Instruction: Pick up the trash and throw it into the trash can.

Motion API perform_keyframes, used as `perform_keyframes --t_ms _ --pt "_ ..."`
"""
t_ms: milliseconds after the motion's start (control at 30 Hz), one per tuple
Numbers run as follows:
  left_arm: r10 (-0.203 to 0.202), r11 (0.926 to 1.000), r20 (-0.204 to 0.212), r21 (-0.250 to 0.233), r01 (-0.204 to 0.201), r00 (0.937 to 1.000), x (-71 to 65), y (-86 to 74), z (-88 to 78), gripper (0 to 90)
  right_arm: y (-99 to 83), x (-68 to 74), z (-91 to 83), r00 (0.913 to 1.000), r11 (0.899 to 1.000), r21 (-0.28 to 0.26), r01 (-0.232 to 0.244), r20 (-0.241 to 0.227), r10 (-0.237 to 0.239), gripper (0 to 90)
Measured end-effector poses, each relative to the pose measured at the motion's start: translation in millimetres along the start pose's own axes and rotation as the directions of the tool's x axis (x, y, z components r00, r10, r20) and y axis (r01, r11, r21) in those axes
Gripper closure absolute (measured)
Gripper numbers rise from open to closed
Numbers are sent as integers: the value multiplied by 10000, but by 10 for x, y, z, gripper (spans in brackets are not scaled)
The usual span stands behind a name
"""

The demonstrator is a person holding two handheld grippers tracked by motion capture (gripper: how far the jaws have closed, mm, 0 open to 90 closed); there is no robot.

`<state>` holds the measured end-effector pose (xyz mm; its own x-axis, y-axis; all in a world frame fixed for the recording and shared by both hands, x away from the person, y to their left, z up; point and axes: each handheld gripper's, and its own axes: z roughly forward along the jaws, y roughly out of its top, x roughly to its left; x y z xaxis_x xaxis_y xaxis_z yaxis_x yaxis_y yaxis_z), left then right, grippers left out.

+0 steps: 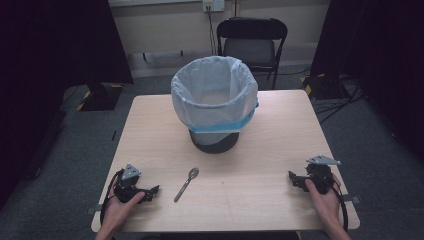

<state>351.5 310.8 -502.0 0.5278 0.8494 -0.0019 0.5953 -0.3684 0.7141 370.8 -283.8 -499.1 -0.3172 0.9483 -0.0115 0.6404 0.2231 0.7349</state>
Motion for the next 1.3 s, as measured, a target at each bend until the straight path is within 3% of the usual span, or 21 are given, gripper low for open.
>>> perform_keyframes --t_ms 333,367,400,433,500,567,667,800,933,1000,1033,1100,1167,1233,1300 --pt "-32 10000 8 94 32 10000 16 15 -33 58 0 1 0 10000 10000 -4 -13 8 13 132" --pt "-89 9999 29 73 89 10000 16 21 -49 159 0 0 0 10000 10000 0 0 1 0 131" --pt "-84 10000 131 22 84 9999 21 28 -65 217 0 0 0 10000 10000 1 -1 2 1 131" --pt "-241 9997 549 54 238 9982 26 59 -100 220 0 1 0 10000 10000 2 -6 3 6 131" --pt "-319 9995 646 -21 321 9974 11 83 -118 227 0 0 0 10000 10000 2 -4 3 4 131" --pt "-577 9973 941 -398 617 9939 -36 157 -161 251 0 0 0 10000 10000 1 -1 2 1 131" --pt "-195 9972 1310 -691 287 9912 -183 336 -181 250 0 1 0 10000 10000 2 -7 5 7 131" --pt "392 9972 1706 -698 -276 9846 -410 578 -100 251 0 1 0 10000 10000 1 -8 4 8 131" --pt "522 9976 2180 -565 -408 9745 -565 751 35 256 0 1 0 10000 10000 2 -7 4 7 131" --pt "510 9977 2332 -557 -391 9711 -608 783 120 288 0 1 0 10000 10000 3 -8 3 8 131" --pt "400 9982 2574 -527 -273 9655 -621 791 173 320 0 1 0 10000 10000 1 -7 4 7 131" --pt "378 9986 2598 -451 -269 9649 -659 790 238 360 0 1 0 10000 10000 2 -8 4 8 131" --pt "624 9980 2426 -274 -574 9681 -705 786 297 367 0 1 0 10000 10000 4 -8 0 8 131" --pt "690 9976 2561 -108 -685 9642 -729 770 342 384 0 1 0 10000 10000 1 -9 2 9 131" --pt "678 9976 2517 -10 -698 9654 -762 732 366 404 0 1 0 10000 10000 2 -9 4 9 131"
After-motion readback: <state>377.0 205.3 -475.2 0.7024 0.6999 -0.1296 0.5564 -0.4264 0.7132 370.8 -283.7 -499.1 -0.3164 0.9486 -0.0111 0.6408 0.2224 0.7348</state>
